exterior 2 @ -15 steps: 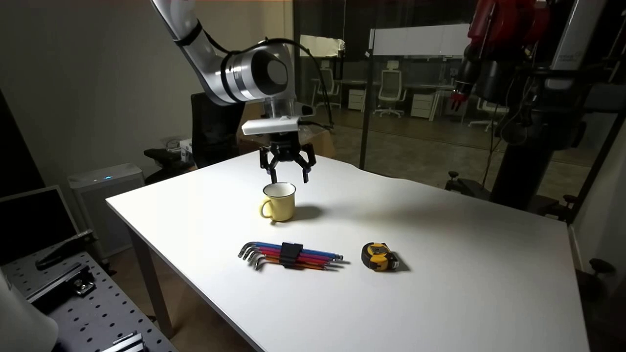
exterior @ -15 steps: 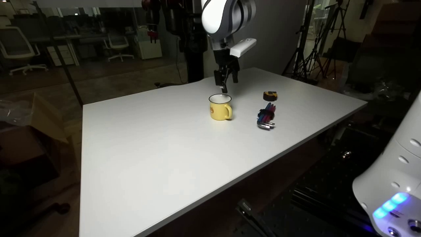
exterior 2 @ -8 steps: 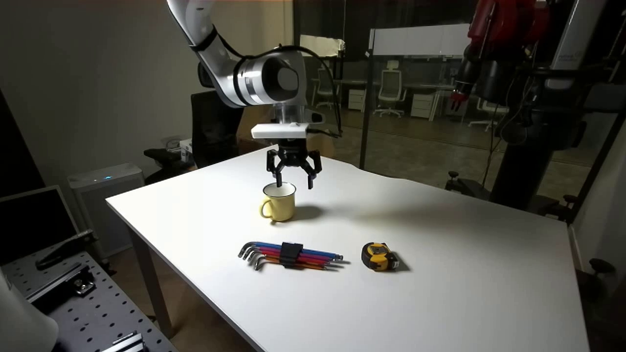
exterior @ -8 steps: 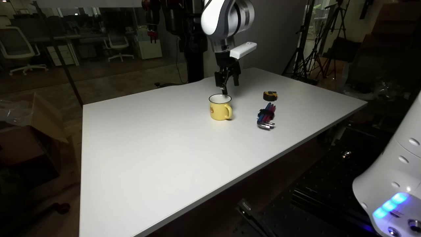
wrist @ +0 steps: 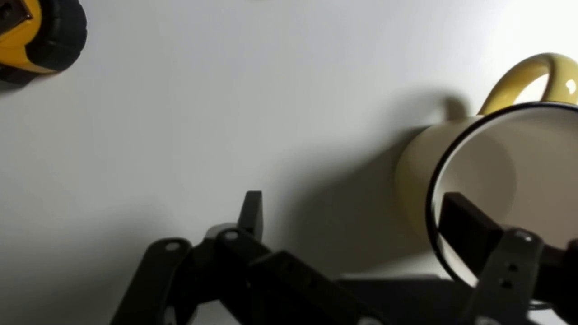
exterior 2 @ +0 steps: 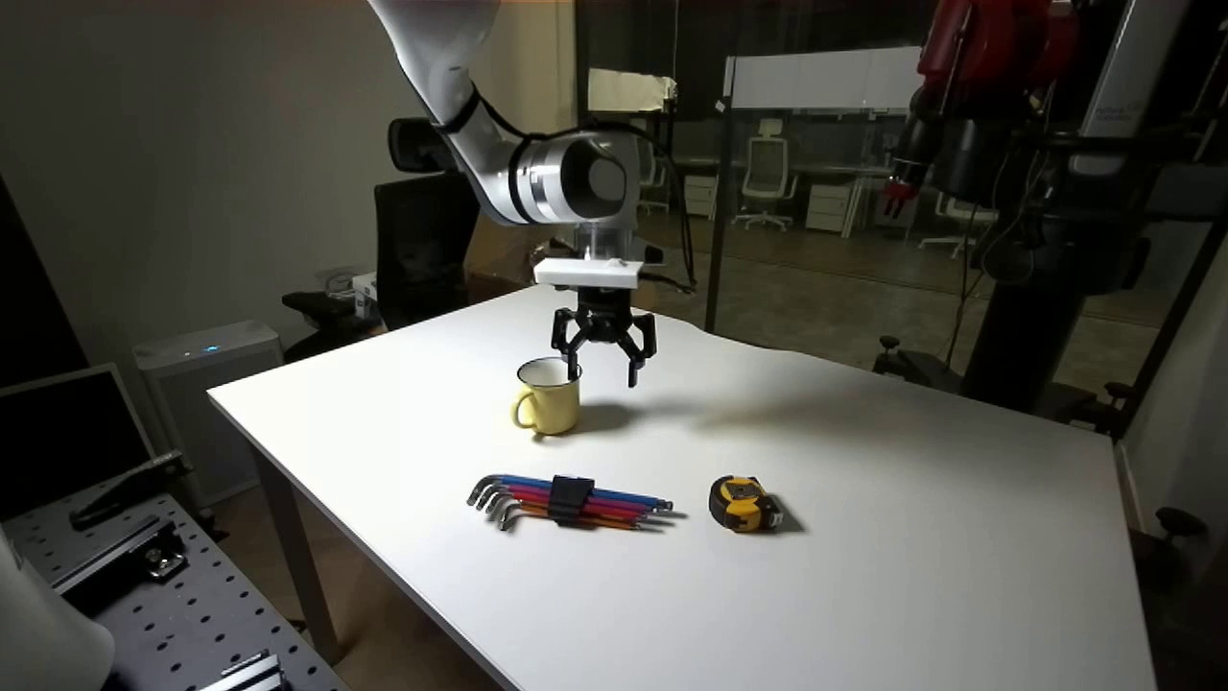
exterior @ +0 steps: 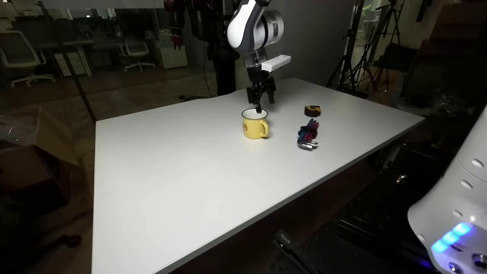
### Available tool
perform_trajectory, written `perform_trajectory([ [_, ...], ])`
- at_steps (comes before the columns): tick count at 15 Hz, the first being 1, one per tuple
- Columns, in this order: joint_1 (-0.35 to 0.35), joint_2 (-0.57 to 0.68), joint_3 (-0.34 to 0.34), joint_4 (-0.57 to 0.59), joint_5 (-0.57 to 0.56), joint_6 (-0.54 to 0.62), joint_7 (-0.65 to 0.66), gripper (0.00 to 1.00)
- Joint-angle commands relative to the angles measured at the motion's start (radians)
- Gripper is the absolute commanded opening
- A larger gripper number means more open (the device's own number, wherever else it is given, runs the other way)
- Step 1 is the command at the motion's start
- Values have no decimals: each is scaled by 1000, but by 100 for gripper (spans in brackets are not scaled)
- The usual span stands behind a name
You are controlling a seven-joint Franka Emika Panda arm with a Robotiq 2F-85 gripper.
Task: Move the yellow mug backwards
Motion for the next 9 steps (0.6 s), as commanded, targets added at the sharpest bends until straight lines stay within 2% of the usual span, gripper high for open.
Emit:
perform_trajectory([
  [1,14,97,9,166,-8,-107,1,100],
  [6,45,168,15,287,-20,-195,7,100],
  [7,49,178,16,301,-20,-201,9,75],
  [8,54,185,16,311,-22,-207,11,75],
  [9,58,188,17,319,-22,-214,10,68],
])
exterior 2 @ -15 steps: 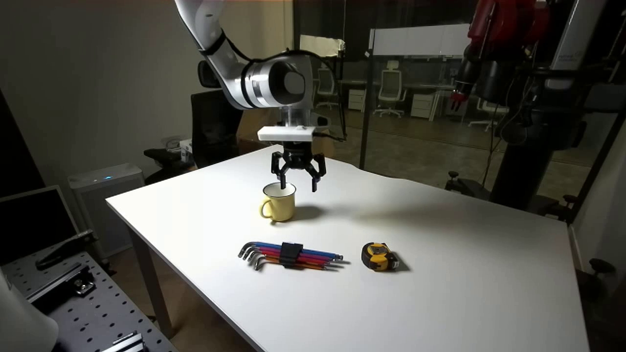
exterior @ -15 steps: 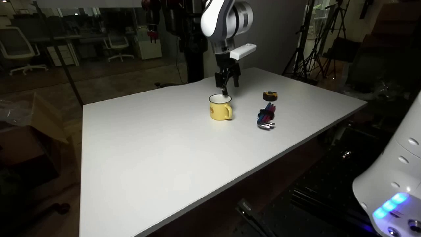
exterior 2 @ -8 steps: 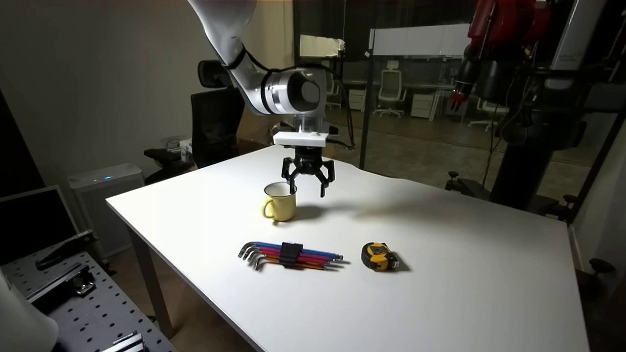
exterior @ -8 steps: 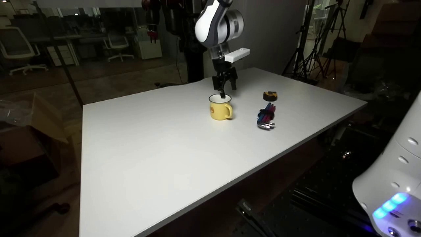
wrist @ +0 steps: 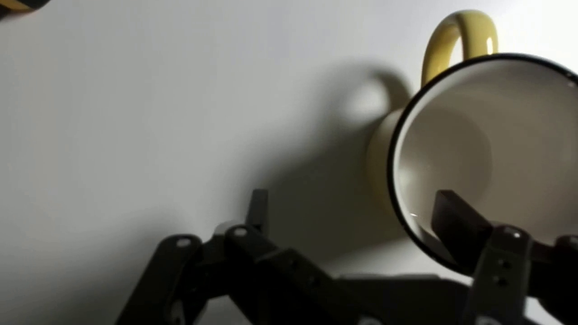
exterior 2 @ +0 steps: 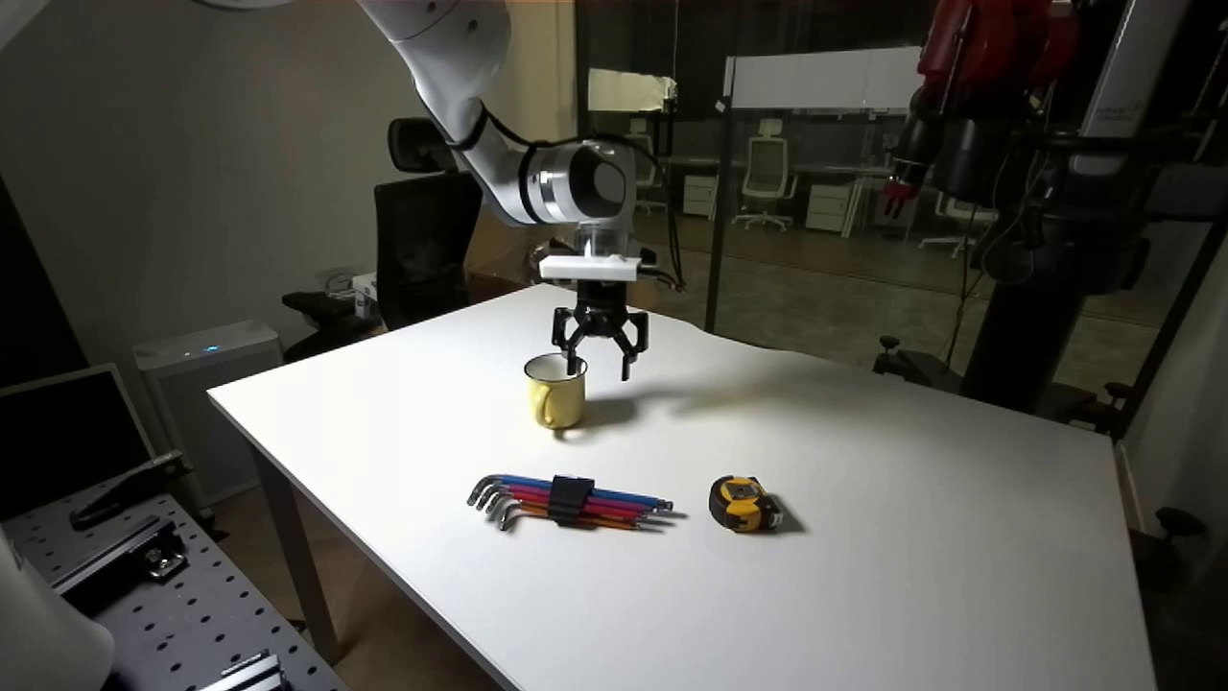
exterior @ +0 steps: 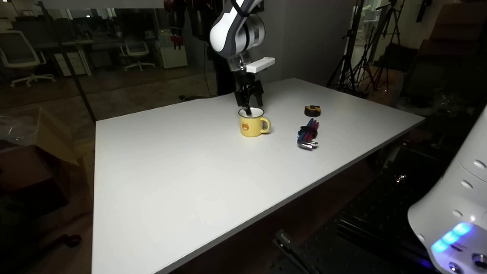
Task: Move the yellow mug backwards
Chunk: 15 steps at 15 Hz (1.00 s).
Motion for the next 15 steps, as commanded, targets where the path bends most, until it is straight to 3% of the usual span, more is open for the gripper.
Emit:
perform_trajectory([
  [1,13,42,3,77,-14,-43,14,60],
  [9,18,46,9,81,-11,-42,6,5],
  [11,20,45,11,79,-14,-43,2,0],
  [15,22,52,10,95,-24,-49,6,3],
])
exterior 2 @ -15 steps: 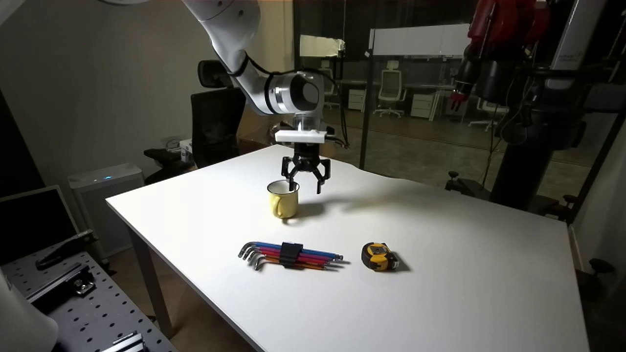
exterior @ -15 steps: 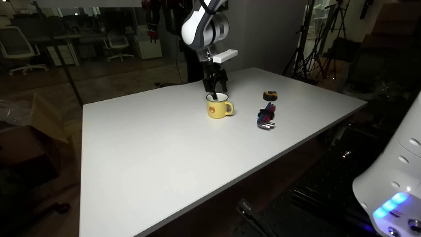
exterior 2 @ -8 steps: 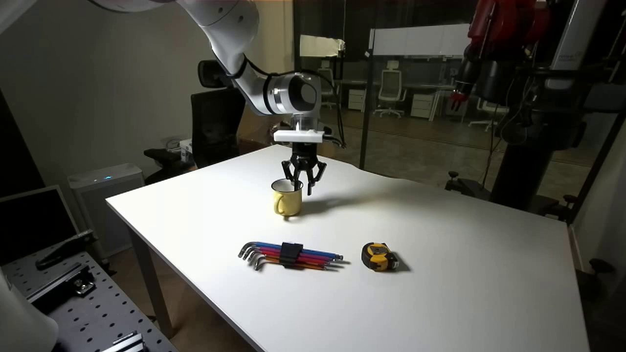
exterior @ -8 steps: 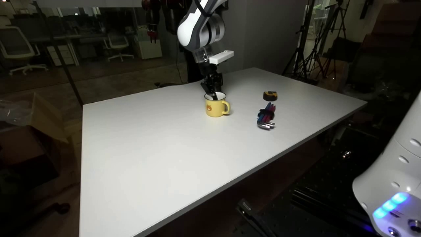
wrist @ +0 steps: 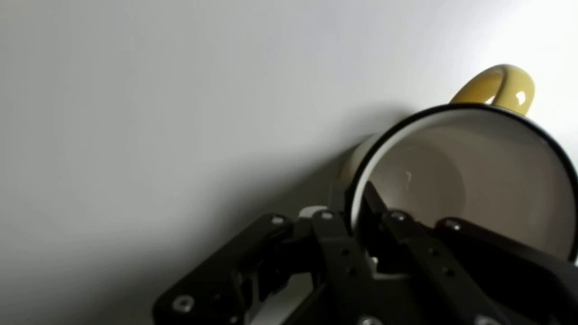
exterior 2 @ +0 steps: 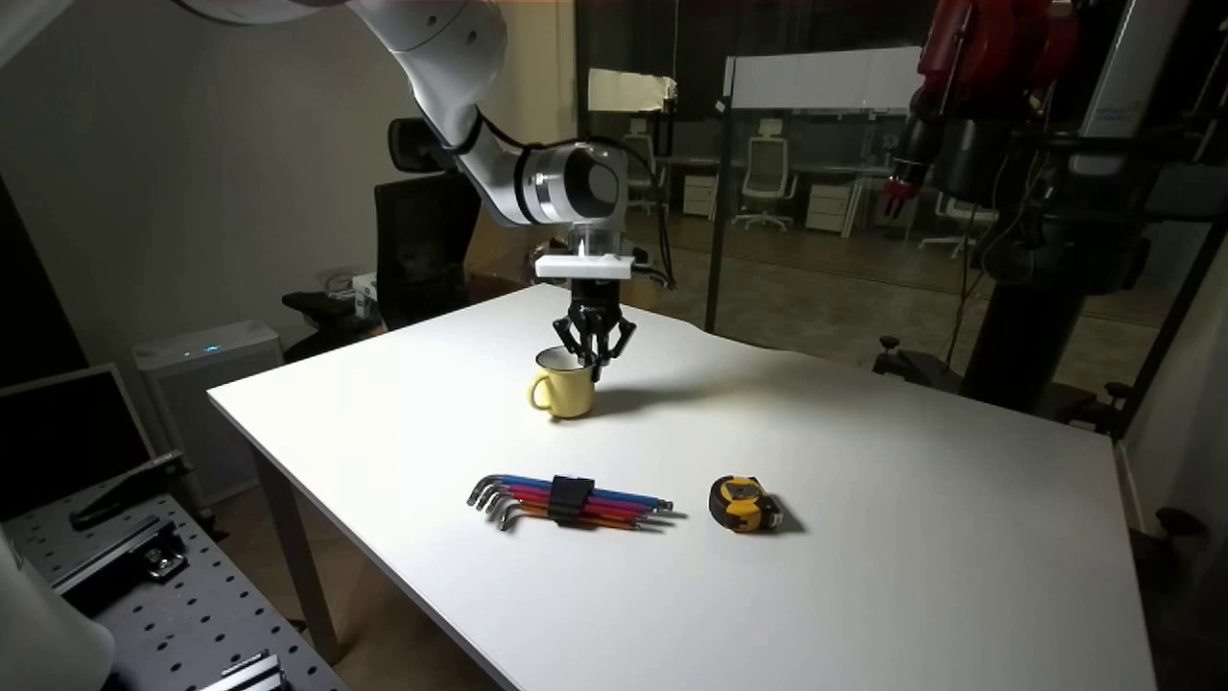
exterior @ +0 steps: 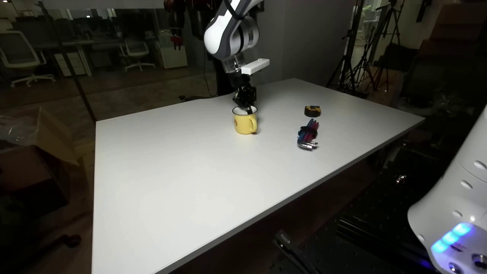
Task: Move the yellow mug backwards
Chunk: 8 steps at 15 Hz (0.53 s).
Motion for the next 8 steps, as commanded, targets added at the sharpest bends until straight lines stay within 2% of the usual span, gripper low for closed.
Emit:
perform_trajectory([
  [1,3,25,-5,60,-11,-26,19,3],
  [8,-65,75,-16,197,70,-38,63,3],
])
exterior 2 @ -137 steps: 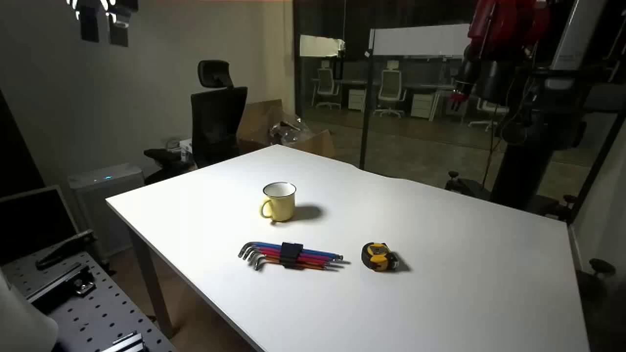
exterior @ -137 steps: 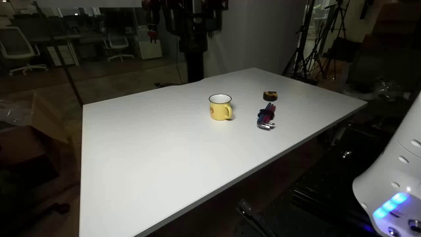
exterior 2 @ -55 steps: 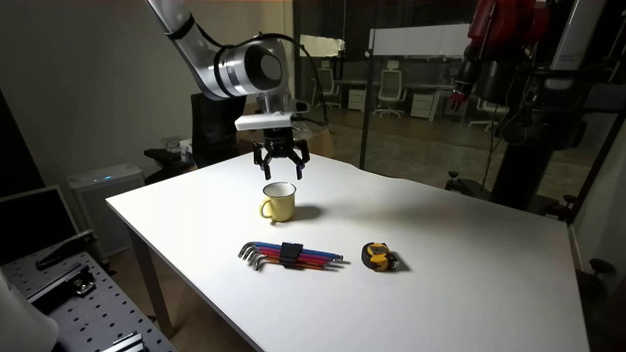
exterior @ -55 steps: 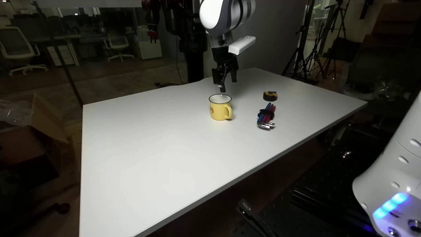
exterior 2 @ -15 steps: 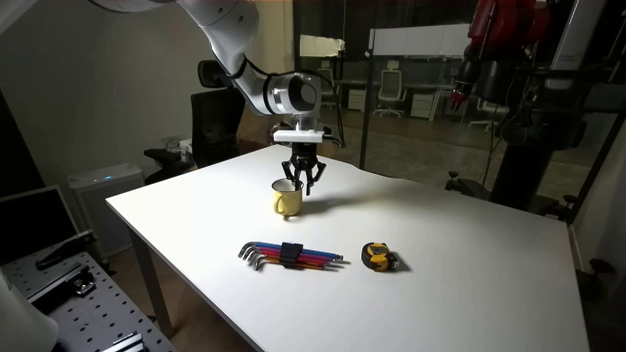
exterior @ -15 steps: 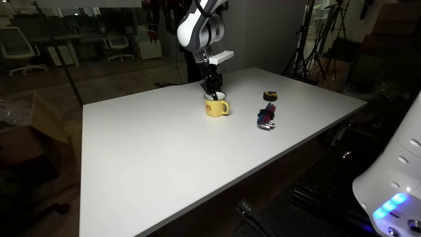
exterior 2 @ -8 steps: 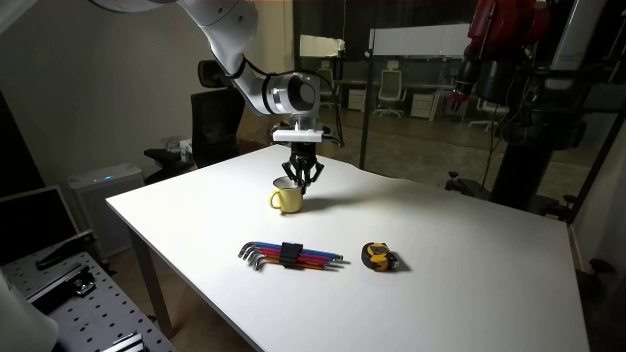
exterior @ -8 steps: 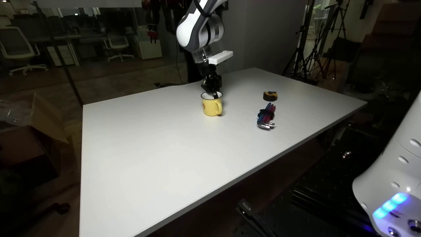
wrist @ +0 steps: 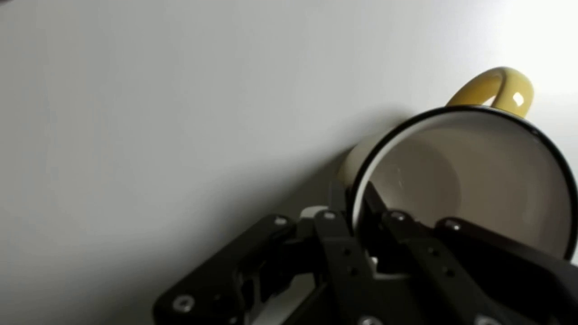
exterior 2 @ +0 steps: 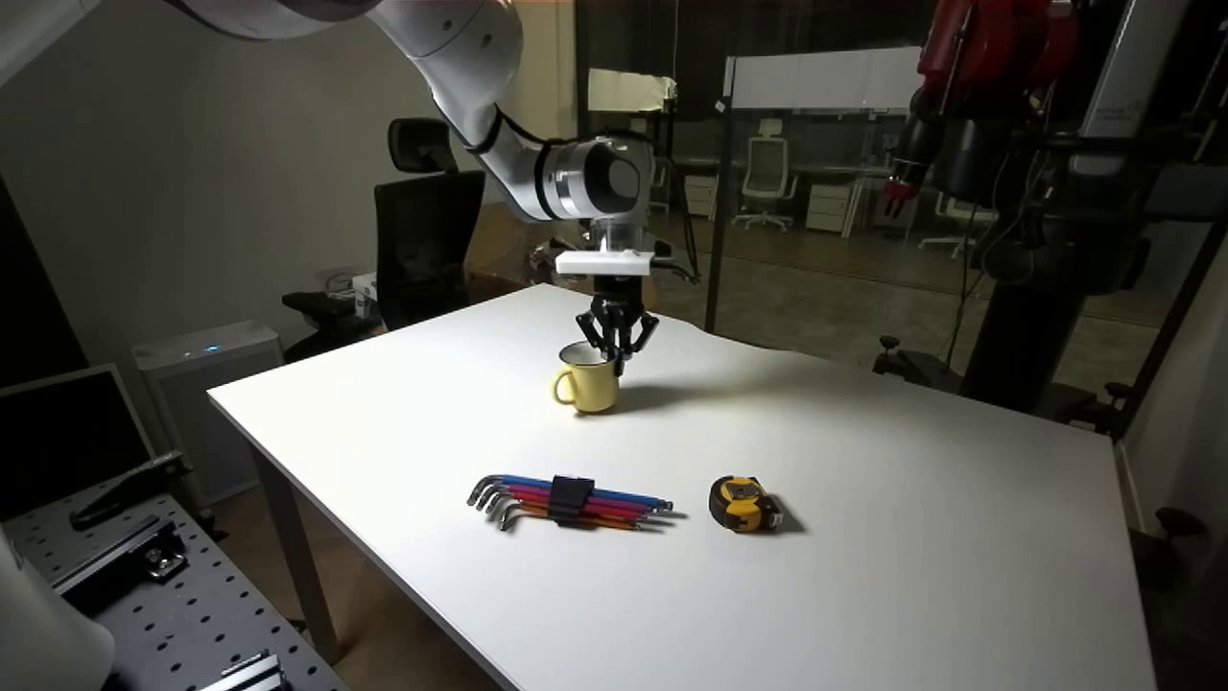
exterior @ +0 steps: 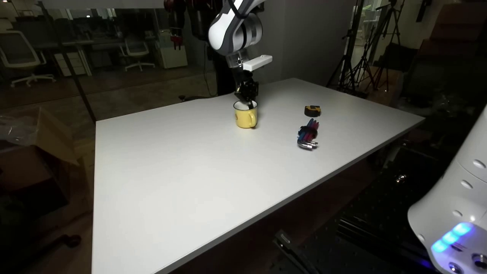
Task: Move the yellow mug backwards
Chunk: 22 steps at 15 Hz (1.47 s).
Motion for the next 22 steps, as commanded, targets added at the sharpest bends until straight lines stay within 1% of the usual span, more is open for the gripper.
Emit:
perform_trajectory([
  [1,-52,51,5,139,68,-42,40,3],
  [4,-97,85,11,223,141,-57,62,3],
  [7,-120,126,4,301,180,-79,87,3],
  [14,-143,230,4,452,208,-177,139,3],
  [22,-152,297,3,568,220,-257,146,3],
])
